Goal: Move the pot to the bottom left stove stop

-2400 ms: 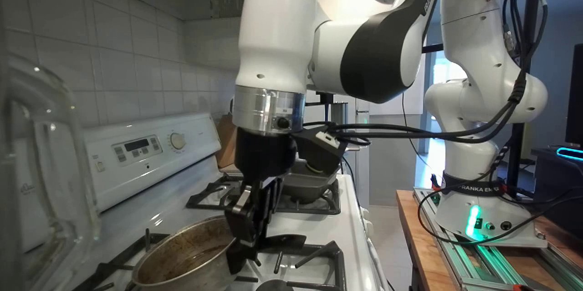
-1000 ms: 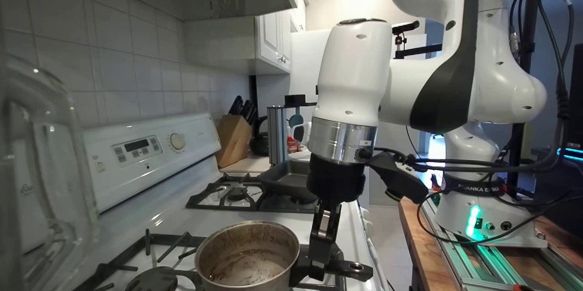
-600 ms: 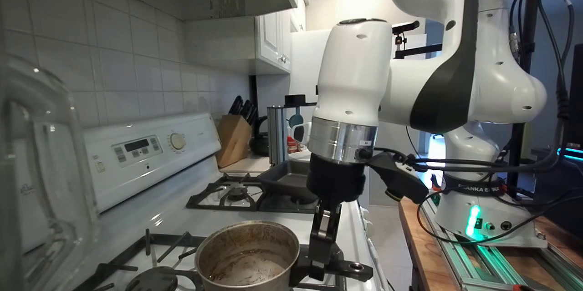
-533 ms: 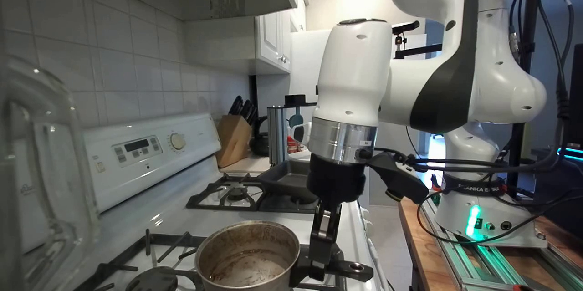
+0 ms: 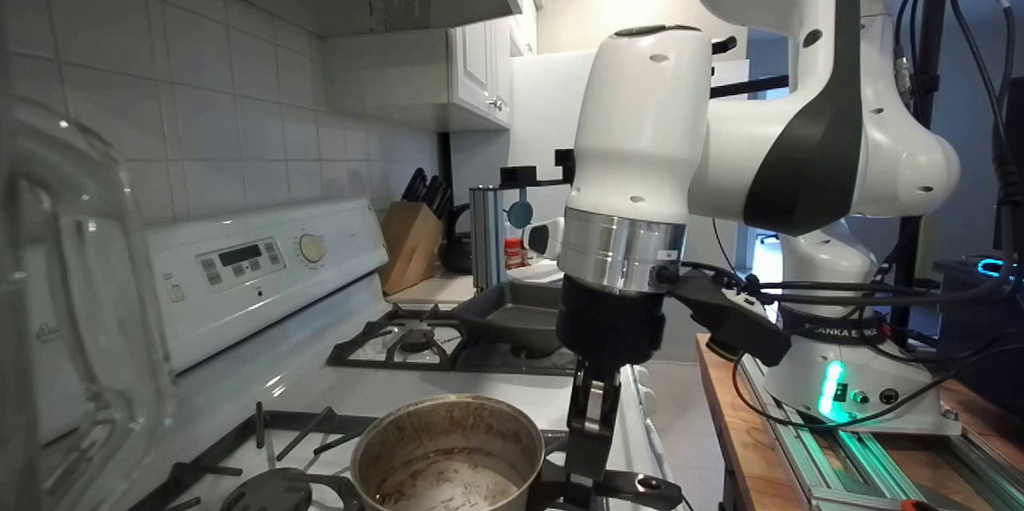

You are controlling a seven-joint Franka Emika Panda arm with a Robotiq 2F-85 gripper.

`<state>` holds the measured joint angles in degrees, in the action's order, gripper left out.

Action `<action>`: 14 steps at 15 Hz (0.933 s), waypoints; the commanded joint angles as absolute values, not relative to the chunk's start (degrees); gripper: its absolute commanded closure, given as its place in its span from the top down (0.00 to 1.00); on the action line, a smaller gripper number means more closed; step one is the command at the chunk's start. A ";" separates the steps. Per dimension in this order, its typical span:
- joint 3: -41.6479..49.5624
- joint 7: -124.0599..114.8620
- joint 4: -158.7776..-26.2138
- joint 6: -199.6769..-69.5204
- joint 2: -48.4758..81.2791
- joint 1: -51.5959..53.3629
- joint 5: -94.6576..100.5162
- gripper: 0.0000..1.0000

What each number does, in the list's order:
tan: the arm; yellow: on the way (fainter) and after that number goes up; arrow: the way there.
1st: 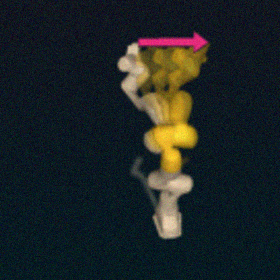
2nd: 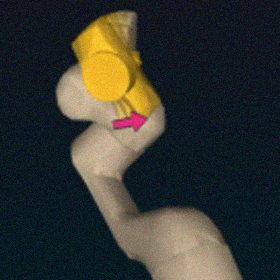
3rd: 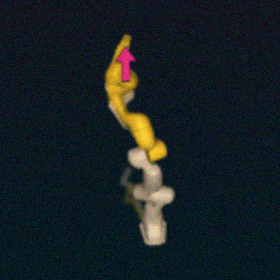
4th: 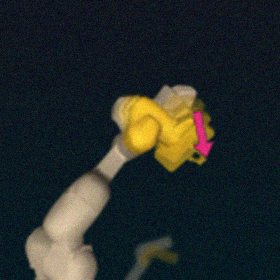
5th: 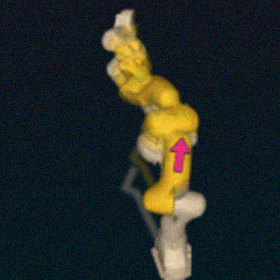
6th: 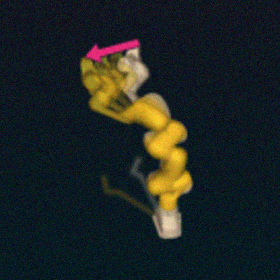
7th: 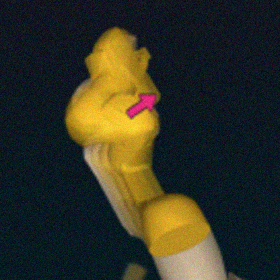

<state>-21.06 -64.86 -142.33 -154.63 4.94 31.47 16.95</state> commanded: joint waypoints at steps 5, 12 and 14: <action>-22.25 -65.94 -144.97 -152.57 1.78 30.63 13.74 0.06; -23.18 -66.52 -146.49 -151.94 0.46 30.25 12.39 0.06; -23.44 -66.54 -146.78 -152.26 0.06 30.00 12.80 0.06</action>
<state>-22.13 -65.49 -144.87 -153.05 2.42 30.89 13.60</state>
